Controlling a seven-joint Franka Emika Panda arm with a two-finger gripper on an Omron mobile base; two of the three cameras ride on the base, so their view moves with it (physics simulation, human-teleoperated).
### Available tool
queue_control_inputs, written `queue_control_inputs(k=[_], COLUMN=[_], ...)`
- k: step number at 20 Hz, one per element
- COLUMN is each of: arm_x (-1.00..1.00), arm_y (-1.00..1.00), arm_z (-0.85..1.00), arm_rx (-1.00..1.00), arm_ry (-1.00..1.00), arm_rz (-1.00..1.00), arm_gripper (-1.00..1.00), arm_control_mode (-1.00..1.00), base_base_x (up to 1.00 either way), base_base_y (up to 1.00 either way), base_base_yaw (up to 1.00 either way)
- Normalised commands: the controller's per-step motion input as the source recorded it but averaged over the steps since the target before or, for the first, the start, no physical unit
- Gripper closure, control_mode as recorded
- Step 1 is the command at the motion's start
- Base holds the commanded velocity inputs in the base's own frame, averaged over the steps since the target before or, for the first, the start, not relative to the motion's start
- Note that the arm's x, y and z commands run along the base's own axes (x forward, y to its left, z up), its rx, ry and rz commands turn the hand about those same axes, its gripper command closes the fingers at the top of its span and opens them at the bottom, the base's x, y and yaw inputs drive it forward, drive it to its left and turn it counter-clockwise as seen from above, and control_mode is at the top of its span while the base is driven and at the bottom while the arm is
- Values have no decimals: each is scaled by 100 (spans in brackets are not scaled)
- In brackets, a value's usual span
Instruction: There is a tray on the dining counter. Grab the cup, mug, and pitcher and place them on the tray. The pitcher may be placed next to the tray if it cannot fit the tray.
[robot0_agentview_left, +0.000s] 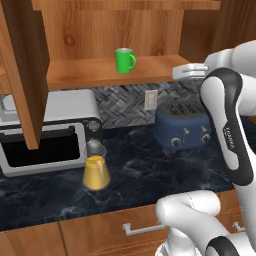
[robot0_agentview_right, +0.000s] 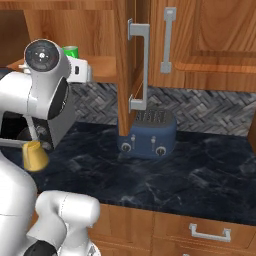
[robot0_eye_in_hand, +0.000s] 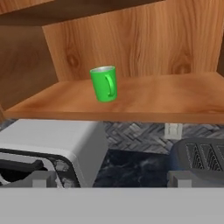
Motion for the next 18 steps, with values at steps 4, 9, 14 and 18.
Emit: queue_control_inputs(k=[4,9,14,18], arm_x=[31,40,41,54], arm_y=[3,18,12,5], arm_z=[5,0,0,0], arm_rx=[0,-1,-3,0], arm_ry=[13,4,0,0], arm_rz=[3,4,3,4], arm_gripper=[-100,-100,-100,-100], arm_control_mode=[-100,-100,-100,-100], base_base_x=[0,0,0,0], base_base_y=[0,0,0,0], base_base_yaw=[0,0,0,0])
